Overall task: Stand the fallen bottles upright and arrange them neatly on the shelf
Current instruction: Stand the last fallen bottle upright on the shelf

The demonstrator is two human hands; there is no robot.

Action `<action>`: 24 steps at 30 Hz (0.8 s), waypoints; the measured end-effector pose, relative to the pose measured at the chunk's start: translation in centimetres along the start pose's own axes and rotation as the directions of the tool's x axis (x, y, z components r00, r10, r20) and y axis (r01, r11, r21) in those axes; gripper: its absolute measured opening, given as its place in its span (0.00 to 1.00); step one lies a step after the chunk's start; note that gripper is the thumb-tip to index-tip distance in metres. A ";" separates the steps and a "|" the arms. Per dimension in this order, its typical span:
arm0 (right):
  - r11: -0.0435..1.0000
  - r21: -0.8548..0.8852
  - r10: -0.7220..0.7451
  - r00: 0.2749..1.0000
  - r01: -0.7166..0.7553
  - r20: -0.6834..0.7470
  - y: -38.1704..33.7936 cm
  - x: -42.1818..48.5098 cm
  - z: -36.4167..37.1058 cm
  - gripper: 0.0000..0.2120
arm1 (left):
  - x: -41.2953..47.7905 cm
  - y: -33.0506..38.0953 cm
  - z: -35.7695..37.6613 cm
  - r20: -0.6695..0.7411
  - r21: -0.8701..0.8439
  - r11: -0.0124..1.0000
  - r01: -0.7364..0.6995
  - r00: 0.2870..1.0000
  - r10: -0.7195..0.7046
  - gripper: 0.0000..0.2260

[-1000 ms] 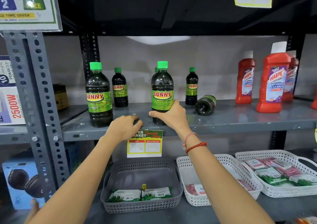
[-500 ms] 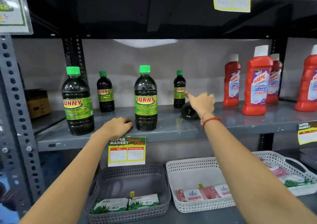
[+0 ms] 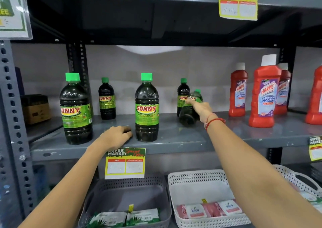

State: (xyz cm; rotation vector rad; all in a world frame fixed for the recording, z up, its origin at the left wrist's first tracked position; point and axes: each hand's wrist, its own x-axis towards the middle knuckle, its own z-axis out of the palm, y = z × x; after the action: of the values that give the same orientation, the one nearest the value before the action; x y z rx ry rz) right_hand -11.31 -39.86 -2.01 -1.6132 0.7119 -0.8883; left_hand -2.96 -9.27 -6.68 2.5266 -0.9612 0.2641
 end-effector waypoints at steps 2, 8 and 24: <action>0.994 0.021 -0.109 0.994 0.109 -0.022 -1.1 -0.4 0.3 0.30 | 0.0 0.0 0.0 0.004 -0.004 1.000 0.000 1.000 0.000 0.16; 0.924 -0.041 -0.382 0.924 0.381 -0.008 -1.8 -2.0 1.5 0.33 | 0.0 0.0 0.2 0.011 0.002 1.000 -0.007 1.000 0.007 0.17; 0.971 0.107 -0.240 0.882 0.215 0.405 1.2 -2.2 1.1 0.16 | 0.5 -0.4 0.5 -0.005 0.018 1.000 -0.005 1.000 0.005 0.17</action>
State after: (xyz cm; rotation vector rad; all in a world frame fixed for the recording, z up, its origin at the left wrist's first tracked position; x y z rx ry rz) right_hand -11.54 -37.76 -3.68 -1.7803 0.1966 -0.6858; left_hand -2.33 -9.57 -7.09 2.5385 -0.9675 0.2822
